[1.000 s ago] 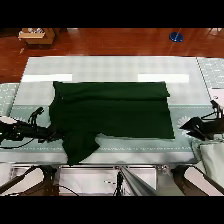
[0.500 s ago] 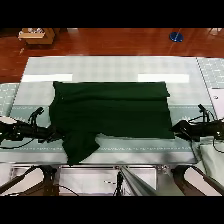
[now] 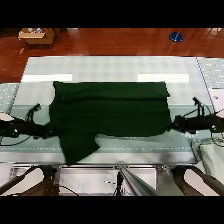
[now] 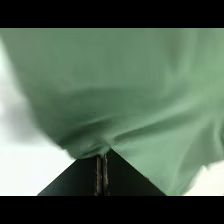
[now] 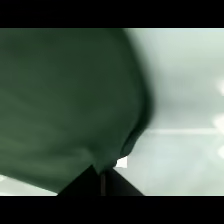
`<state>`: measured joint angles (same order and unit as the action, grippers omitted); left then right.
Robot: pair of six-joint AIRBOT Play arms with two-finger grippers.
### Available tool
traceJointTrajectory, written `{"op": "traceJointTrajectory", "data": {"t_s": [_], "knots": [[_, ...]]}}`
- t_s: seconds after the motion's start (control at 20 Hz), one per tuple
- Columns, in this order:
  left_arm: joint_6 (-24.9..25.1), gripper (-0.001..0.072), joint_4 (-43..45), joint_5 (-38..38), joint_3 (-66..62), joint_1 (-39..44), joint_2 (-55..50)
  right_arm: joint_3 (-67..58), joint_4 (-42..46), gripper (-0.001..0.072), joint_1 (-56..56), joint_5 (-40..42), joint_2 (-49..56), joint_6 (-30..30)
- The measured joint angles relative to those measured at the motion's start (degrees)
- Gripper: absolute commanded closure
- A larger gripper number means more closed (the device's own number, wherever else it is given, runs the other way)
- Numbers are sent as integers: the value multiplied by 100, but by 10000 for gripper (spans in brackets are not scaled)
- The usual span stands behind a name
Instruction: Fold the shirts.
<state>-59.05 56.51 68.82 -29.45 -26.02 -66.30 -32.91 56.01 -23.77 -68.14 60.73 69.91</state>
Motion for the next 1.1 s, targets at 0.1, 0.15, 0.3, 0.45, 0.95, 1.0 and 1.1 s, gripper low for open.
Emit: {"op": "traceJointTrajectory", "data": {"t_s": [0.1,0.15,0.3,0.45,0.95,1.0,1.1], "knots": [[37,681,-595,380,-417,4,247,-433,-94,683,15,-26,-269,-39],[42,681,-850,492,-632,-2,369,-656,-144,683,22,-28,-365,-48],[59,681,-1733,654,-1296,35,592,-1167,-352,684,35,61,-498,-46],[9,681,-2188,535,-1753,181,551,-1394,-680,684,39,463,-435,-44],[-98,681,-2544,-9,-3397,680,-1445,-2446,-1093,684,726,1812,1145,61],[-138,681,-2546,-13,-3576,691,-1668,-2616,-973,684,813,1906,1360,162],[-203,681,-2546,-28,-3886,713,-2107,-2900,-804,684,979,2096,1768,317]]}}
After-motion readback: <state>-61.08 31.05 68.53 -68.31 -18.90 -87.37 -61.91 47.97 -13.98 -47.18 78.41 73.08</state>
